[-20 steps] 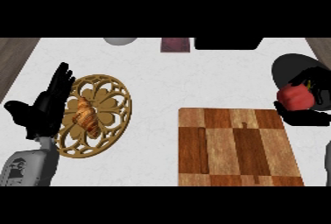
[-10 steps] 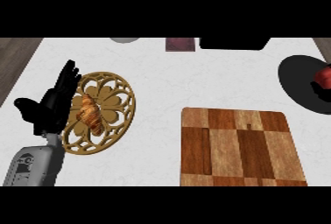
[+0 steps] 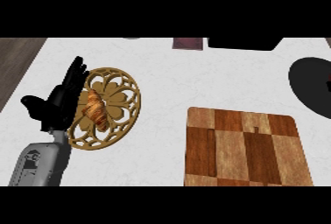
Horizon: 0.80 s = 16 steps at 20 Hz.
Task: Pick the bell pepper from the cutting board and place it in the pan
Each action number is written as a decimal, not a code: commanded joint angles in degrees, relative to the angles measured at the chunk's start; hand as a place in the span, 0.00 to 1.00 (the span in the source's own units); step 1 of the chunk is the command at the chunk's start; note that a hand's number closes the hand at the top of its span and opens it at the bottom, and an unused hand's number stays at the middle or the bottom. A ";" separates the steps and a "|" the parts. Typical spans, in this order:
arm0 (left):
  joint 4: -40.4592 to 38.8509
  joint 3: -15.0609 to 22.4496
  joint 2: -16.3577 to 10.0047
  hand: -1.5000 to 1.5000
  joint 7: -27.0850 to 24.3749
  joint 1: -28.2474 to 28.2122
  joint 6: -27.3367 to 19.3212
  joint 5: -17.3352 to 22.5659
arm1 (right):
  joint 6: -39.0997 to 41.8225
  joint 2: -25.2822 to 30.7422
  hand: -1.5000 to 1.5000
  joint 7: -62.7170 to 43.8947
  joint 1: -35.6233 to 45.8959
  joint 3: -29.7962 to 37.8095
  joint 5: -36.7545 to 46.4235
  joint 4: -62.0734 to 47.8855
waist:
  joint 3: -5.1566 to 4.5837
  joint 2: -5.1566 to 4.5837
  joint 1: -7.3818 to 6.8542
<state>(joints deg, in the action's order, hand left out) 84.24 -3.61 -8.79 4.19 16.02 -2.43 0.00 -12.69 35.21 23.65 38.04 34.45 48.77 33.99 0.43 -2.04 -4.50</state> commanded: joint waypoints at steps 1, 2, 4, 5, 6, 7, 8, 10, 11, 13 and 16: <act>2.31 2.12 0.87 0.50 1.71 0.17 -1.58 -2.23 | -3.76 1.67 1.00 2.67 2.09 1.74 -0.04 -8.02 | 0.21 -0.19 -1.22; -1.37 0.56 0.41 0.50 -0.62 1.23 -0.50 -1.00 | -4.28 1.61 1.00 2.95 2.91 1.39 0.43 -9.24 | 0.12 -0.76 -0.85; -0.06 0.19 0.07 0.50 0.15 1.01 0.16 -0.03 | 0.56 1.21 1.00 4.22 4.16 4.43 -3.93 -11.85 | 0.22 -0.50 -1.01; 0.35 0.49 0.00 0.50 0.82 1.07 -0.17 -0.55 | 1.84 3.22 1.00 3.83 4.17 3.97 -2.92 -13.60 | 0.21 -0.51 -1.11; 0.37 -0.07 -0.17 0.50 0.56 1.40 0.46 0.41 | 1.80 3.34 0.00 2.34 3.97 2.88 -1.31 -15.10 | 0.18 -0.80 -1.74; -0.87 0.25 0.24 0.50 0.27 1.33 -0.03 -0.23 | 7.29 2.89 0.00 2.75 3.40 2.86 -2.22 -17.21 | 0.17 -0.79 -0.92; -0.38 0.38 -0.12 0.50 0.95 1.60 0.50 -0.02 | 8.89 1.90 0.00 2.14 3.82 3.06 -2.64 -18.59 | 0.23 -0.82 -1.46; -0.05 1.40 1.05 0.50 0.62 1.18 -0.08 -0.57 | 13.31 3.94 0.00 2.34 5.21 3.36 -3.08 -20.16 | 0.29 -0.94 -1.88; -0.38 0.42 0.16 0.50 1.36 2.90 -0.41 -0.58 | 13.87 2.82 0.00 3.91 5.09 3.97 -3.93 -20.93 | 0.31 -0.81 -1.20; 0.66 1.49 0.81 0.50 0.87 1.92 -0.06 -0.71 | 14.21 3.95 0.00 4.77 4.92 3.70 -3.37 -21.66 | 0.35 -0.86 -1.80; -0.22 0.92 0.48 0.50 -0.97 0.28 0.07 -0.80 | 12.36 3.18 0.00 9.93 3.79 5.84 -5.51 -21.60 | 0.32 -0.65 -0.94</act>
<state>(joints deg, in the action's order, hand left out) 84.25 -3.16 -8.54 4.55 17.47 -2.53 -0.37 -1.14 38.30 30.02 41.99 38.64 44.97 13.73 0.73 -2.77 -5.76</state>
